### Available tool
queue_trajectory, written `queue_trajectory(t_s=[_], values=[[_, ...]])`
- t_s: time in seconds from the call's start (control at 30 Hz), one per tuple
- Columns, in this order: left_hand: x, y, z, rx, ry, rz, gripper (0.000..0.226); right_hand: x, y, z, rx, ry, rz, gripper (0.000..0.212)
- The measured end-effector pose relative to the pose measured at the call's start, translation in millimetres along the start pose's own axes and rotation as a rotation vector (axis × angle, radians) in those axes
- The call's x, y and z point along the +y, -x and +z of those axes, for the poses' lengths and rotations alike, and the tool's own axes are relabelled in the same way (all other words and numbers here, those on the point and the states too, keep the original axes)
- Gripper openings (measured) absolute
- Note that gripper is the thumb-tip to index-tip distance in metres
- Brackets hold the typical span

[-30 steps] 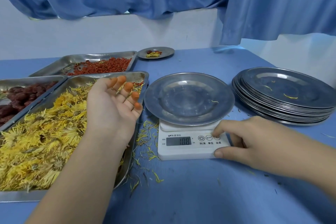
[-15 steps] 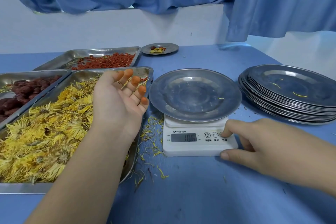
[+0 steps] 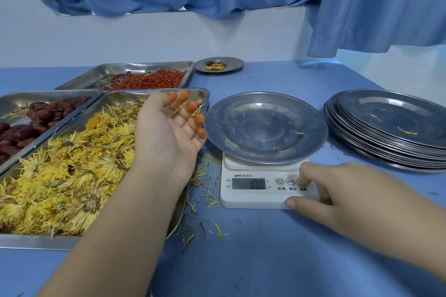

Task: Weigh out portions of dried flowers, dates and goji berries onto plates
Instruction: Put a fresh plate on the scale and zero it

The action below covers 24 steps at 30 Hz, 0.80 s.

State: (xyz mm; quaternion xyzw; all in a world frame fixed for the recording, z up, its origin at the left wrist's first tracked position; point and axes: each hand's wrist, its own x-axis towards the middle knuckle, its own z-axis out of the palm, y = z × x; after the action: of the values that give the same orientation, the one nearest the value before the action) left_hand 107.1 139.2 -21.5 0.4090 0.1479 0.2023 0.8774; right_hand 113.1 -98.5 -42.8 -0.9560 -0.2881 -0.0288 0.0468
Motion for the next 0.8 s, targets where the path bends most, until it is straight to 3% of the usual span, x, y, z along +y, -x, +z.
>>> queue_trajectory(t_s=[0.1,0.23,0.37,0.63,0.8], values=[[0,2,1,-0.017,-0.047,0.017,0.016,-5,-4,5,0.135,0.012,-0.013,0.045],[0,7,5,-0.120,-0.168,0.041,0.016,-6,-5,5,0.284,-0.153,-0.011,0.036],[-5,17,15,-0.223,-0.295,0.057,0.018,-8,-7,-2,0.449,-0.253,-0.056,0.054],[-14,32,26,-0.289,-0.529,0.114,0.019,-24,-33,2,0.575,-0.507,-0.057,0.054],[-2,27,17,-0.316,-0.756,0.229,0.020,-16,-20,20,0.461,-0.377,-0.167,0.057]])
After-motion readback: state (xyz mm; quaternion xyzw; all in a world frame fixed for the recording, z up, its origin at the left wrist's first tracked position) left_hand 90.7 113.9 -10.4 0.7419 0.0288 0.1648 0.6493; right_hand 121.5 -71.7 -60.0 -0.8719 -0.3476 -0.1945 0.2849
